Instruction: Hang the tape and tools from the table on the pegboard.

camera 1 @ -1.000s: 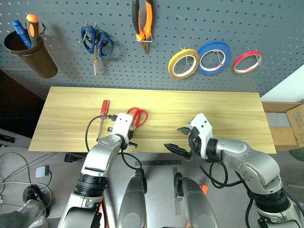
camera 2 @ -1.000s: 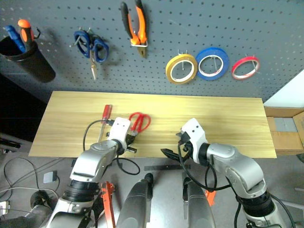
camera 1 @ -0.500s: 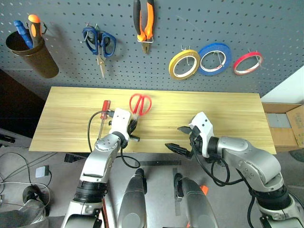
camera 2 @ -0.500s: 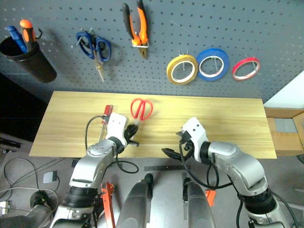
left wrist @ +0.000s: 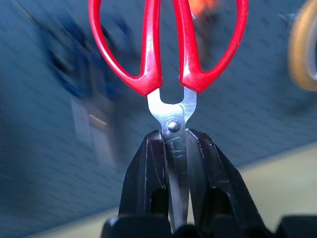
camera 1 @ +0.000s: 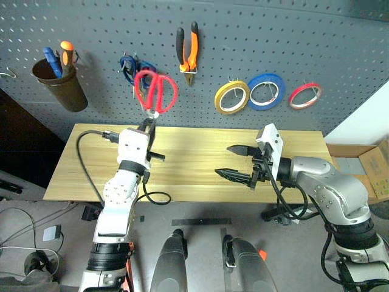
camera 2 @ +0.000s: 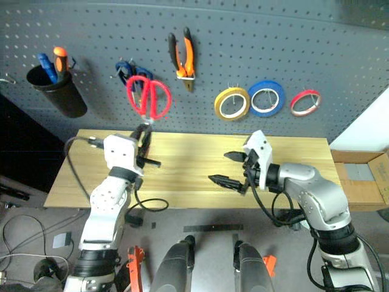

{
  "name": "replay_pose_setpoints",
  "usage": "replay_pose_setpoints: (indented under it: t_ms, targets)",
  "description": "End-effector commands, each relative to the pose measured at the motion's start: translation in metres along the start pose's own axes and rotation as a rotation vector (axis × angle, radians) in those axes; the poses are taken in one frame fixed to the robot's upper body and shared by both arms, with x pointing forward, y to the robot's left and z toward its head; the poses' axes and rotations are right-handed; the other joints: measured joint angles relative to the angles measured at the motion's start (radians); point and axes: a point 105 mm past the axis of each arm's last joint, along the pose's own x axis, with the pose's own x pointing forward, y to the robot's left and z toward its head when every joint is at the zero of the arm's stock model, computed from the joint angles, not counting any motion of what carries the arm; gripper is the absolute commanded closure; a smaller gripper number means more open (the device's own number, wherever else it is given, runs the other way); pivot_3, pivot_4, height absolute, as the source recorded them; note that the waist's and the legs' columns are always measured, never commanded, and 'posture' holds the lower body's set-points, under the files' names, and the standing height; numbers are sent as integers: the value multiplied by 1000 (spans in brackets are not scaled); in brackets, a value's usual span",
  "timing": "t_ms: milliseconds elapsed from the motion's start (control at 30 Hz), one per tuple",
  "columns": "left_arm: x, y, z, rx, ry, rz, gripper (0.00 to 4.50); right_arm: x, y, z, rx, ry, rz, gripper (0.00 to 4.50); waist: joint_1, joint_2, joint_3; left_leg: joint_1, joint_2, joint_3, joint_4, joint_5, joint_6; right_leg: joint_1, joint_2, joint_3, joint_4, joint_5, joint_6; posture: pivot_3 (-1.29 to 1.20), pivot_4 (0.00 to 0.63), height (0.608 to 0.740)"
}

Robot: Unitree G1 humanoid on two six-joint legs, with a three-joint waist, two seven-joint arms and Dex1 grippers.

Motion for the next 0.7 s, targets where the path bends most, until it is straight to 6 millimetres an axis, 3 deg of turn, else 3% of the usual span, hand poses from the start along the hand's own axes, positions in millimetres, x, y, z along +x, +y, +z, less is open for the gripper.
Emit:
replay_pose_setpoints:
  t_ms: [33, 133, 300, 400, 600, 700]
  targets:
    - [-7, 22, 21, 97, -105, 156, 4264, 4, -3, 20, -70, -81, 19, 0, 3, 0, -4, 2, 0, 0, 0, 0, 0, 1, 0, 0, 0, 0, 0, 167, 196, 740]
    - [-3, 36, 21, 116, -107, 237, 4264, 9, -7, 29, -96, -114, 12, 0, 9, 0, -11, 2, 1, 0, 0, 0, 0, 1, 1, -1, 1, 0, -3, 172, 189, 740]
    - [16, 42, 28, 96, -138, 248, 4264, 12, -10, 55, -139, -229, -20, 0, 29, 1, -19, 2, 1, 0, 0, 0, 0, 1, 1, -1, 0, 2, -5, 164, 182, 740]
    - [30, 36, 22, 30, -106, 208, 4264, 13, -9, 69, -146, -287, -34, 0, 29, 0, -24, 2, 1, 1, 0, 1, 1, 2, 1, -1, 0, 3, -4, 156, 180, 740]
    - [42, 4, 13, -78, -66, 30, 4264, 16, -6, 70, -156, -289, -31, 0, 26, -2, -32, 2, 1, 1, 1, 1, 2, 2, 1, -1, 0, 7, -5, 148, 177, 740]
    - [43, 0, 8, -95, -47, 9, 4264, 17, -4, 68, -161, -277, -27, 0, 24, -2, -33, 2, 2, 1, 1, 1, 2, 2, 1, -1, 0, 7, -6, 128, 166, 740]
